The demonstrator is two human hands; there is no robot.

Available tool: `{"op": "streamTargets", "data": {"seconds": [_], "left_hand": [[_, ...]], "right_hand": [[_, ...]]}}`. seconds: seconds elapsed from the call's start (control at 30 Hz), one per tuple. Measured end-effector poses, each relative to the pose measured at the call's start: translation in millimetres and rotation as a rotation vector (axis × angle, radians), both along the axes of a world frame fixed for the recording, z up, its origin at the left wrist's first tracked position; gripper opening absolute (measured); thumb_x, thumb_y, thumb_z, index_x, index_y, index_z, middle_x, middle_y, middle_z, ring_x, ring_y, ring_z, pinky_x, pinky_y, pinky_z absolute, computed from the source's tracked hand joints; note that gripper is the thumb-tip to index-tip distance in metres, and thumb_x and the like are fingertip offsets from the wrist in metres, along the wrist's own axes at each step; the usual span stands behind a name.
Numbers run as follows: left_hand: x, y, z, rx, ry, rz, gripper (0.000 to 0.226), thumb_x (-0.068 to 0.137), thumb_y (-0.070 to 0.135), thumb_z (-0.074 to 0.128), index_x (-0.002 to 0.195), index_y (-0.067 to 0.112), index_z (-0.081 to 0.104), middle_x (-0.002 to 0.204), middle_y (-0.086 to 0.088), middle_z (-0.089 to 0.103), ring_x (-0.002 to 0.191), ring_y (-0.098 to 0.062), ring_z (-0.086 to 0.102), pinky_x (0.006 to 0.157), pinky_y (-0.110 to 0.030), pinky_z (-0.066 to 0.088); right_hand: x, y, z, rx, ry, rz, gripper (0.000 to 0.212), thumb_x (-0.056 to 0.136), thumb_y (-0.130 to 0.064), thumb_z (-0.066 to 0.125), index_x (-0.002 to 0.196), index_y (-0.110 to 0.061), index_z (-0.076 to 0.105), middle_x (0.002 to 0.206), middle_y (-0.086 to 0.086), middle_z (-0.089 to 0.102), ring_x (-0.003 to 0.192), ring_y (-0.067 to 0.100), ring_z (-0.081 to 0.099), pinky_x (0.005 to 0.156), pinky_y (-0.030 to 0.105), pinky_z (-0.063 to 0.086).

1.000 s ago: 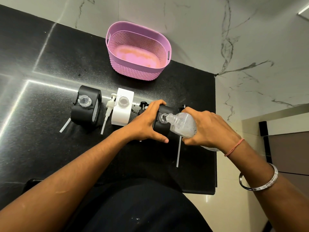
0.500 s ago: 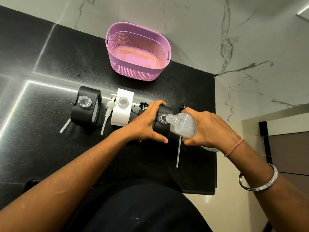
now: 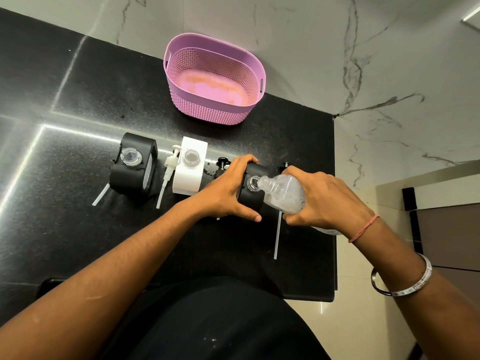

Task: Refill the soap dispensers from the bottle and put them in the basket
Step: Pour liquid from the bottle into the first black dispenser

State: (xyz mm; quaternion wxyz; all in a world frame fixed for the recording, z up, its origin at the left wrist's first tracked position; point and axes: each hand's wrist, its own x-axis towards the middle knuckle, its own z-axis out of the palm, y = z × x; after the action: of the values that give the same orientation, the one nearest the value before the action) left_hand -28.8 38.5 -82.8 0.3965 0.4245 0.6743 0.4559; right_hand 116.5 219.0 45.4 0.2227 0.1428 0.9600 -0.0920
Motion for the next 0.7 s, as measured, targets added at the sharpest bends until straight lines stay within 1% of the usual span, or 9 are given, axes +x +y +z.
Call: {"op": "streamTargets", "data": {"seconds": [0.17,0.37,0.6,0.7], "left_hand": [[0.1,-0.4,0.5,0.002,0.001,-0.002,0.119,0.063,0.033,0.103,0.152,0.035,0.024,0.146,0.012,0.033,0.132,-0.014,0.049,0.110,-0.036,0.050],[0.4,-0.4,1.9,-0.005,-0.001,-0.007,0.120,0.063,0.033,0.103,0.152,0.034,0.023,0.146,0.010,0.033,0.132,-0.016,0.049,0.111,-0.039,0.051],[-0.5,0.2,3.2,-0.005,-0.003,-0.012,0.119,0.064,0.032,0.103,0.152,0.034,0.023,0.144,0.010,0.033,0.132,-0.016,0.049,0.112,-0.041,0.050],[-0.3,-0.2,3.1,-0.004,-0.002,-0.015,0.119,0.064,0.032,0.103,0.153,0.033,0.023,0.144,0.010,0.033,0.133,-0.016,0.048,0.113,-0.040,0.049]], "right_hand": [[0.3,-0.1,0.1,-0.003,-0.005,-0.001,0.086,0.072,-0.056,0.086,0.142,-0.033,0.041,0.120,-0.002,0.062,0.103,0.021,0.065,0.088,0.040,0.061],[1.1,0.5,-0.7,-0.013,-0.003,-0.003,0.086,0.072,-0.056,0.087,0.142,-0.033,0.042,0.119,-0.004,0.061,0.101,0.019,0.064,0.085,0.036,0.060],[0.8,0.8,-1.5,-0.009,-0.007,-0.006,0.085,0.071,-0.055,0.087,0.139,-0.034,0.041,0.117,-0.002,0.062,0.100,0.021,0.065,0.086,0.043,0.061],[0.8,1.1,-1.8,-0.011,-0.012,-0.006,0.086,0.071,-0.055,0.087,0.140,-0.034,0.041,0.118,-0.002,0.062,0.101,0.022,0.065,0.087,0.044,0.061]]}}
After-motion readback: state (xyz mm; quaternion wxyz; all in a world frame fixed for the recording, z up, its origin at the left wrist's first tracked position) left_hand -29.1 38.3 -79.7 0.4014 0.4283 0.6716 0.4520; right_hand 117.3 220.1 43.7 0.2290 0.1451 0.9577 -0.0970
